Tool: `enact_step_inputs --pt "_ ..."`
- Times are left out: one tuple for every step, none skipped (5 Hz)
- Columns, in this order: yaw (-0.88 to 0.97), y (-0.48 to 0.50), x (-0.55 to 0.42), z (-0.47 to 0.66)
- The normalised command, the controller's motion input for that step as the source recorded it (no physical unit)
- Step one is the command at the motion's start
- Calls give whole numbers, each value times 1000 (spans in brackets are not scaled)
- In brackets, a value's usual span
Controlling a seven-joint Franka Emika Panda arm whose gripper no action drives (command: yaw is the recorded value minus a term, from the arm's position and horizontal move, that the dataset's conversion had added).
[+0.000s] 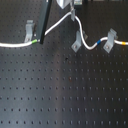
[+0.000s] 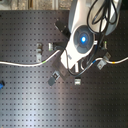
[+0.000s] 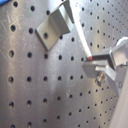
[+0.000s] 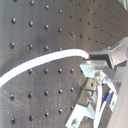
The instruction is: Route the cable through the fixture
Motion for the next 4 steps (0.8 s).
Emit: enact_step_inputs --pt "0 -201 208 -9" --pt "0 -259 94 -13" --pt "-83 -168 -51 -22" --pt "-9 -94 -74 -101"
